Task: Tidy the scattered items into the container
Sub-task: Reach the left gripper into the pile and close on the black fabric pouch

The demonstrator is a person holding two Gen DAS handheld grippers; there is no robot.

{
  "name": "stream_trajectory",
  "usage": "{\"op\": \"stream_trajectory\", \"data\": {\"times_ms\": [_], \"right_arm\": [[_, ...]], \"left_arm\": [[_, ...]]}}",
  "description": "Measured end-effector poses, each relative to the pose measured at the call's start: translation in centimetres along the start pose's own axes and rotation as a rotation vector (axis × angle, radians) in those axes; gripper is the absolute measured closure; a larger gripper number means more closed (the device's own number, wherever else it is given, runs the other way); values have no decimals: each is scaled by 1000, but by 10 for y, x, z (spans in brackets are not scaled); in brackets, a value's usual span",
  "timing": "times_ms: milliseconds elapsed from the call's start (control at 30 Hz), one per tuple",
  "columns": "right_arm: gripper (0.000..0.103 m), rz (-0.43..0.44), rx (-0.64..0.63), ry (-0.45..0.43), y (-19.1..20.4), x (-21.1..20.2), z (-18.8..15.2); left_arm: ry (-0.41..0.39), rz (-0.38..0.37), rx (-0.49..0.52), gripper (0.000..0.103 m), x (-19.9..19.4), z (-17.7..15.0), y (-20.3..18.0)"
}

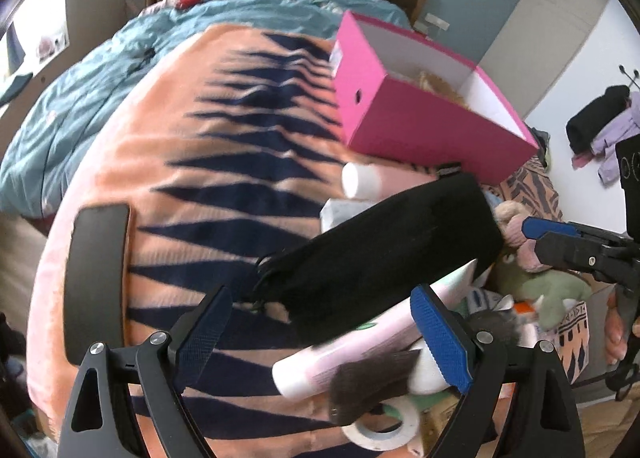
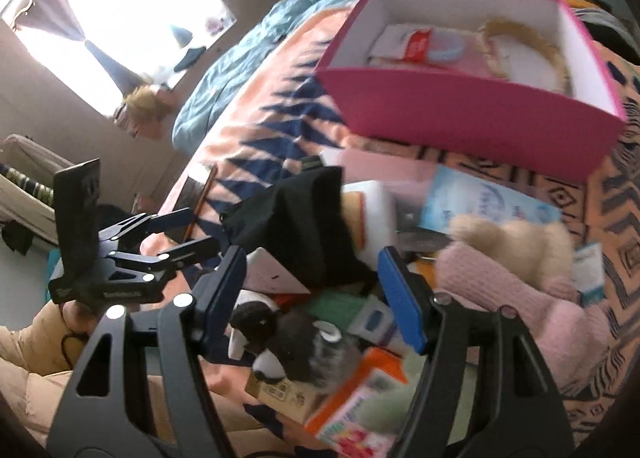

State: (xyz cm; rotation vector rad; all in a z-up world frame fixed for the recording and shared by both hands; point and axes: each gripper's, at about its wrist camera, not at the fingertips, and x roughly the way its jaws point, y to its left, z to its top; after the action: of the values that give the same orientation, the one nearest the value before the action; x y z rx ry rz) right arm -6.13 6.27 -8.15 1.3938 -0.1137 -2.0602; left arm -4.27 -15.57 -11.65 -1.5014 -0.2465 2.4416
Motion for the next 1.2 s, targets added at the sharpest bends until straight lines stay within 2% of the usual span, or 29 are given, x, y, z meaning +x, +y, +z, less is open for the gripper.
{"op": "stream_trajectory", "data": {"times_ms": [300, 400, 467, 533, 600, 667, 700, 733, 767, 900, 1033, 1200], "right_arm": [[33, -11, -14, 38, 4, 25, 11], [37, -8, -21, 50, 5, 29, 12], [45, -6, -21, 60, 4, 32, 12], [60, 5, -3, 72, 0, 35, 11], [68, 12, 13, 76, -3, 36, 11], [74, 11, 20, 70, -6, 35, 11], [80, 13, 21, 67, -8, 34, 11], [85, 12, 24, 61, -9, 33, 11], [85, 15, 27, 59, -10, 32, 11], [90, 23, 23, 55, -11, 29, 12], [93, 37, 10, 34, -7, 21, 15], [94, 55, -9, -1, -3, 7, 20]], "left_arm": [[55, -71, -70, 10, 21, -7, 14], [61, -101, -97, 10, 25, -6, 18], [60, -118, -104, 10, 26, -6, 20], [63, -146, -122, 11, 28, -6, 21], [63, -170, -141, 13, 29, -6, 21], [58, -170, -144, 27, 28, -6, 20], [63, -167, -141, 43, 29, -6, 19], [74, -165, -140, 51, 30, -6, 17], [78, -168, -143, 53, 31, -6, 16], [68, -184, -127, 78, 26, -4, 8], [43, -197, -114, 90, 16, 3, 2], [1, -229, -116, 93, 1, 12, -2]]}}
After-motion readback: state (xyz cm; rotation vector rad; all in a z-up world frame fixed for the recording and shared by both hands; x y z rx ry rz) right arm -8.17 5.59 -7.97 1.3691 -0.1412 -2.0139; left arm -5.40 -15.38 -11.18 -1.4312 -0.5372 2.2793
